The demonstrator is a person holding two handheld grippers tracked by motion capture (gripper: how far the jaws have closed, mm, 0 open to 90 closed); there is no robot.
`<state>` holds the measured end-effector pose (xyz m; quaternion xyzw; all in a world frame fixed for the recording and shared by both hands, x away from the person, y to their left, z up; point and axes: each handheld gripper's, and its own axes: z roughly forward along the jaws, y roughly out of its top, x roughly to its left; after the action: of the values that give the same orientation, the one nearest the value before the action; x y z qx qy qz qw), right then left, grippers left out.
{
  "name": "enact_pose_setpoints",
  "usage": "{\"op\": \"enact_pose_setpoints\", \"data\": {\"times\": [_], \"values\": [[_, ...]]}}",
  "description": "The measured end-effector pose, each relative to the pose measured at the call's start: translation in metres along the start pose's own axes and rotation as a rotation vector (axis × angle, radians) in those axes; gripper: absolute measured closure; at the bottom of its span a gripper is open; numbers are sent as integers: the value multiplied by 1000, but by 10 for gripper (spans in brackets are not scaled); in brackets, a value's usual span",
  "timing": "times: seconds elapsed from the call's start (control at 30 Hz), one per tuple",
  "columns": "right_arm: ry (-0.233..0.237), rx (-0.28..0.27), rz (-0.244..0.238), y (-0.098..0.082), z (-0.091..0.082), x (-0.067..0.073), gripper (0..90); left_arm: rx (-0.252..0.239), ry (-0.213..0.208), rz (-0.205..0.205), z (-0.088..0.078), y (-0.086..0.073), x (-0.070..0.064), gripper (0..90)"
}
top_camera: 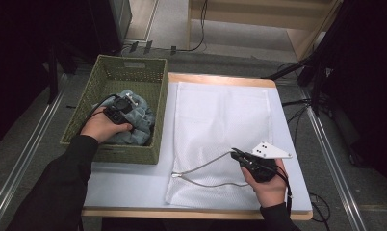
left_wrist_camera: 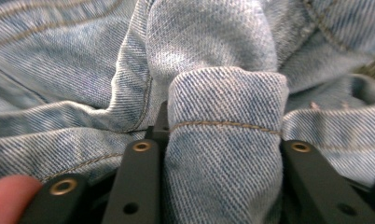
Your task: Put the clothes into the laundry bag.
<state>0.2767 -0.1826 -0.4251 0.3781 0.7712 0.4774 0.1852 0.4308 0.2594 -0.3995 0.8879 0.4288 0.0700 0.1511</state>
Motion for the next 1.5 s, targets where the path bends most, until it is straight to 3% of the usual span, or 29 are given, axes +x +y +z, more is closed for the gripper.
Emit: {"op": "enact_pose_setpoints", "data": {"times": [0.03,0.07,0.1,0.2,0.23,0.3,0.33,0.43,0.5,0.57,0.8,0.93,1.07,1.27,1.4,1.5], "values": [[2,-3,-1,0,-1,-1,868,-37,-38,-7,-4,0,2,665],[0,-2,2,0,-1,-1,868,-121,-134,-32,-14,-2,7,676],[-1,-5,5,0,-2,-2,867,-188,-191,-49,-20,-3,10,686],[0,-9,4,0,-3,-4,868,-464,-401,-134,-45,-15,28,689],[-1,-9,10,1,-4,-4,868,-548,-480,-133,-51,-21,34,689],[-1,-10,11,0,-3,-5,868,-688,-577,-139,-61,-31,41,687],[-1,-7,11,0,-2,-5,868,-704,-578,-115,-62,-32,41,684],[1,-2,14,-1,-1,-5,868,-716,-507,-74,-65,-32,33,681],[-1,-3,11,-1,-1,-4,868,-737,-458,-87,-67,-33,29,681],[-2,-6,7,0,-1,-3,870,-789,-425,-96,-71,-36,28,682],[22,-4,3,-1,-1,-3,895,-954,-410,-118,-86,-41,21,682],[24,-6,3,-1,-1,-3,897,-946,-386,-96,-88,-36,10,682],[24,-15,6,-1,-2,-4,898,-941,-363,-36,-88,-30,-6,682],[27,-18,15,-1,-2,-5,898,-963,-388,-20,-94,-24,-26,681],[23,-20,16,-1,-3,-6,898,-957,-373,4,-98,-21,-39,681],[21,-21,18,-1,-3,-6,897,-968,-400,16,-100,-21,-48,681]]}}
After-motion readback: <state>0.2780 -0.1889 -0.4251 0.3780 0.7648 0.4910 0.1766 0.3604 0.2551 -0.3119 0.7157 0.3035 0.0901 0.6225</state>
